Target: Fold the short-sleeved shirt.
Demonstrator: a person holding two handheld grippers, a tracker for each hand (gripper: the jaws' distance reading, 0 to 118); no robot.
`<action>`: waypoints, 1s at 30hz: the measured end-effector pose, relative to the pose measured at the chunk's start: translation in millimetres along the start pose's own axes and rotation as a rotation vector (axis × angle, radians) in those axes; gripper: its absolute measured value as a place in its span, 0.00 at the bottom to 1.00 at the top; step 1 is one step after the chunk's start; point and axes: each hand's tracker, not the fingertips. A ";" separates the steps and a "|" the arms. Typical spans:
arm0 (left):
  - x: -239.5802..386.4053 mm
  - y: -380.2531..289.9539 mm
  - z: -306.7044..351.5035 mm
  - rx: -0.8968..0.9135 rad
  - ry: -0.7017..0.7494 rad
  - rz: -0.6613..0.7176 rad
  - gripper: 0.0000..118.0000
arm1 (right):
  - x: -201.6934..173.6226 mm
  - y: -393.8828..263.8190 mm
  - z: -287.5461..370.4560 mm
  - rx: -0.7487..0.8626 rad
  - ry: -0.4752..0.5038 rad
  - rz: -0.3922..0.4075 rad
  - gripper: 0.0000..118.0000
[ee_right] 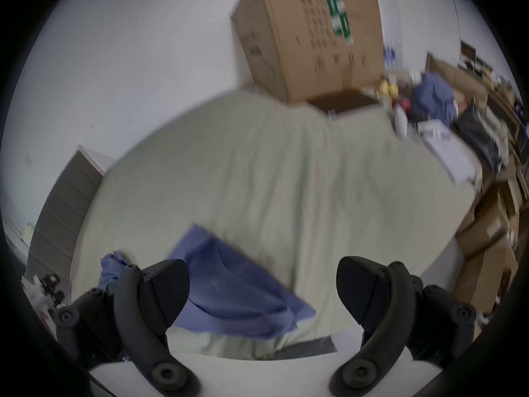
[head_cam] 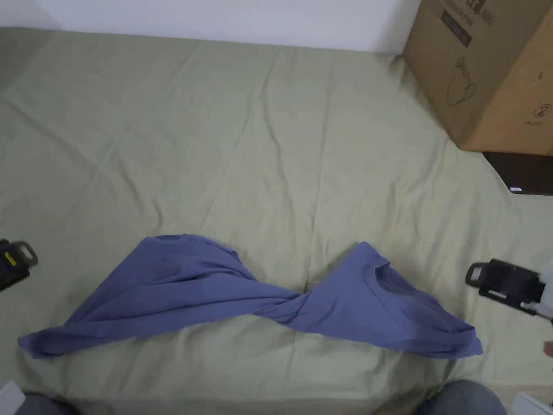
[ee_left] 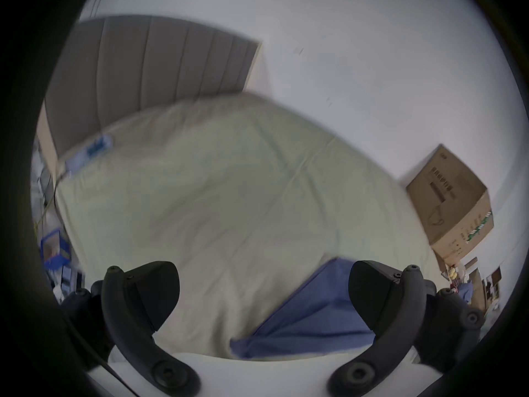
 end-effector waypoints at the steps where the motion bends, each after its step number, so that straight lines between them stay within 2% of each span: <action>1: 35.4 49.8 42.7 0.035 -0.055 0.001 1.00 | -6.4 8.9 12.0 0.064 0.025 0.020 0.89; 3: 55.2 72.0 62.4 0.125 -0.073 -0.062 1.00 | -21.4 23.3 33.2 0.147 0.024 0.073 0.89; 4: 65.1 78.9 71.0 0.183 -0.077 -0.104 1.00 | -30.5 31.6 45.2 0.214 0.031 0.125 0.89; 8: 112.6 66.6 95.4 0.352 -0.120 -0.325 1.00 | -66.6 38.5 79.7 0.430 0.025 0.278 0.90; 10: 136.9 45.5 99.2 0.404 -0.124 -0.427 1.00 | -83.1 32.7 90.6 0.505 0.013 0.335 0.94; 14: 161.9 14.8 97.9 0.445 -0.089 -0.535 0.98 | -104.9 12.0 96.5 0.565 0.012 0.385 0.96; 16: 161.9 9.8 96.9 0.434 -0.124 -0.531 0.85 | -110.1 3.1 94.4 0.564 0.040 0.383 0.95; 17: 167.9 3.7 95.9 0.414 -0.152 -0.530 0.70 | -112.5 -1.2 93.0 0.554 0.062 0.374 0.93; 18: 168.2 2.0 94.6 0.399 -0.168 -0.530 0.40 | -114.1 -5.0 91.4 0.541 0.088 0.361 0.84; 19: 167.8 0.5 92.1 0.391 -0.170 -0.532 0.13 | -115.2 -9.1 89.5 0.537 0.101 0.356 0.66; 20: 167.8 -1.0 89.3 0.386 -0.165 -0.534 0.00 | -116.5 -12.7 86.7 0.535 0.101 0.356 0.34; 21: 174.6 -6.6 88.5 0.374 -0.157 -0.546 0.00 | -117.8 -16.1 84.2 0.530 0.100 0.353 0.00; 24: 167.3 -11.5 90.9 0.325 -0.202 -0.541 0.00 | -123.5 -26.4 76.9 0.487 0.121 0.364 0.00; 30: 171.7 -17.3 90.8 0.319 -0.191 -0.524 0.00 | -125.2 -32.2 68.8 0.461 0.118 0.386 0.00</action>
